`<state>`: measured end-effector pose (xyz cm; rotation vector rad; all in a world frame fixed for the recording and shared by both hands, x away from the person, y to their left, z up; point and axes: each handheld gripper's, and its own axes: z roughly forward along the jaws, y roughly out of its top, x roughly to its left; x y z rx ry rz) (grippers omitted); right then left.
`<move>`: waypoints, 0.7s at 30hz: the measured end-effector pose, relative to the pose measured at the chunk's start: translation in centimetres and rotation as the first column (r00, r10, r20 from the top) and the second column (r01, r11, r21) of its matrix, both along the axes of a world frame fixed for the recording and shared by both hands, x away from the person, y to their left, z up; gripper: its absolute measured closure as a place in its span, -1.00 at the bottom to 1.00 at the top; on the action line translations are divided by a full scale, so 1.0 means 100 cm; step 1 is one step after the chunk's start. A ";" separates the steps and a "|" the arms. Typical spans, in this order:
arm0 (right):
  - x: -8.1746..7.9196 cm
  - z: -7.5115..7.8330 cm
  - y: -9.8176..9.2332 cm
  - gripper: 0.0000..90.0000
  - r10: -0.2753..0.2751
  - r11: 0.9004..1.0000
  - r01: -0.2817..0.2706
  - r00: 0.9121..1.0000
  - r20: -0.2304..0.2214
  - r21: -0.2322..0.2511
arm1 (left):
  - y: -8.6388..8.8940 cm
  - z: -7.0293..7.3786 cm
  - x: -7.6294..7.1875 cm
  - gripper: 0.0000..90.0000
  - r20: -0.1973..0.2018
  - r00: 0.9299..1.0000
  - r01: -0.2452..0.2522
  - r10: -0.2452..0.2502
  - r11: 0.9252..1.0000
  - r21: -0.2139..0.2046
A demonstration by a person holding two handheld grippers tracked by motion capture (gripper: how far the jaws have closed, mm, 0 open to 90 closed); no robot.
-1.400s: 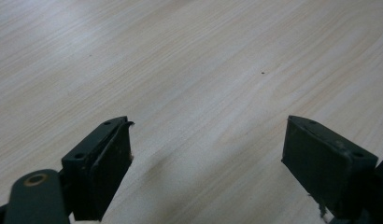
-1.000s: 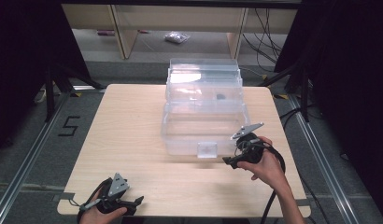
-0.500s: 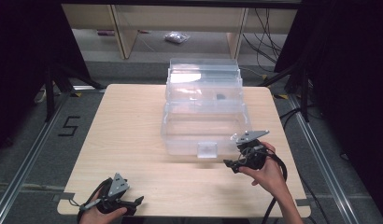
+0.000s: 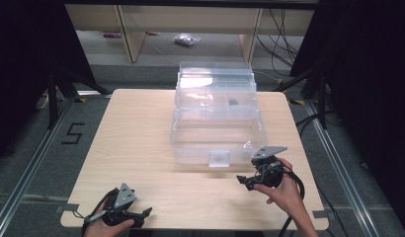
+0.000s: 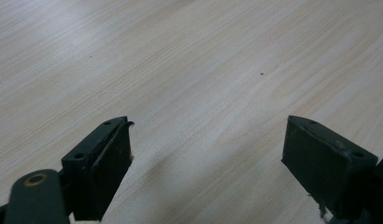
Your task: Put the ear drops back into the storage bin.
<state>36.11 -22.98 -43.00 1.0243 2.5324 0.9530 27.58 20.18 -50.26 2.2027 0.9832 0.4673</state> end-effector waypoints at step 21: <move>-0.025 -0.027 -0.008 -0.51 -0.058 0.997 0.059 0.998 -0.020 0.043 | -0.001 0.000 -0.001 -0.67 0.005 1.000 -0.007 0.007 1.000 -0.014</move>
